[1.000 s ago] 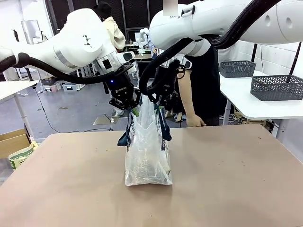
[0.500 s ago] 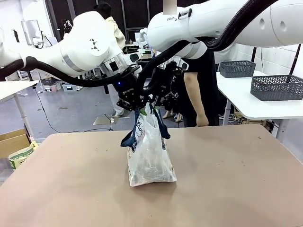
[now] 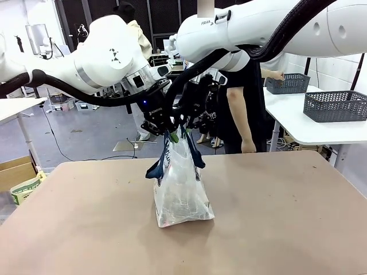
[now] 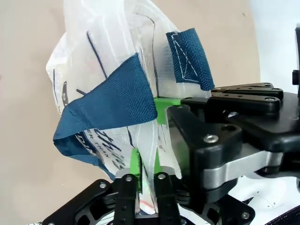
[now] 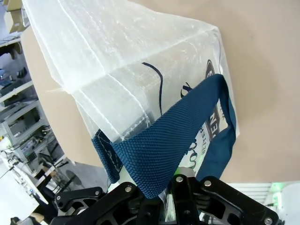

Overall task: Transfer purchased items from the store into the shopping bag.
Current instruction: Move the Reusable shopping bag to the right side of the table.

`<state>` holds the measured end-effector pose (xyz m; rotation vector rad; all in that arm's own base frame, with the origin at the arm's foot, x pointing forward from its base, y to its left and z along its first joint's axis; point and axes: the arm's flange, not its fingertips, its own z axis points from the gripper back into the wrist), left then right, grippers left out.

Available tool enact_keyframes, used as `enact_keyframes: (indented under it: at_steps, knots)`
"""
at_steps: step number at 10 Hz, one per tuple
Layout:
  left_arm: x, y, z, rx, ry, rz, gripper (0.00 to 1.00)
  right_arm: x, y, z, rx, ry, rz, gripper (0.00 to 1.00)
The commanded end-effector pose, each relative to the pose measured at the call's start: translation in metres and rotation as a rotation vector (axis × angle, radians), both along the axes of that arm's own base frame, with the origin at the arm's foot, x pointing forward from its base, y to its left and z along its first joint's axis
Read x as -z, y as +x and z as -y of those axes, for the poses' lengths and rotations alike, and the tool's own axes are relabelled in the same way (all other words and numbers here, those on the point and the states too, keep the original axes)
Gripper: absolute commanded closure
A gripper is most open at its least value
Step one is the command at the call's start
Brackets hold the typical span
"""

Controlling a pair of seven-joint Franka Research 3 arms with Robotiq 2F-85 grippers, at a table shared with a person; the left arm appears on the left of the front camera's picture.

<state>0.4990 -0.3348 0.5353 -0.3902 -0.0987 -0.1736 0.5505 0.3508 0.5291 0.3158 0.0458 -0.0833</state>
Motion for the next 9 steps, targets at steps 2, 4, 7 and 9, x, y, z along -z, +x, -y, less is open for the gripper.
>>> enact_keyframes:
  at_steps: [2,4,7,9]
  knots:
    - [-0.009,-0.007,0.000,-0.002,-0.052,0.033,0.34,0.001,-0.001,-0.003,0.013,0.036,-0.006,1.00]
    - [-0.014,-0.012,-0.002,-0.006,-0.070,0.056,0.25,0.003,0.000,-0.003,0.015,0.032,-0.011,1.00]
    - [-0.015,-0.015,-0.006,0.009,-0.118,0.067,0.25,0.004,0.003,-0.003,0.027,0.034,-0.018,1.00]
    - [-0.014,-0.014,-0.003,0.023,-0.117,0.064,0.25,0.004,0.004,-0.003,0.023,0.031,-0.020,1.00]
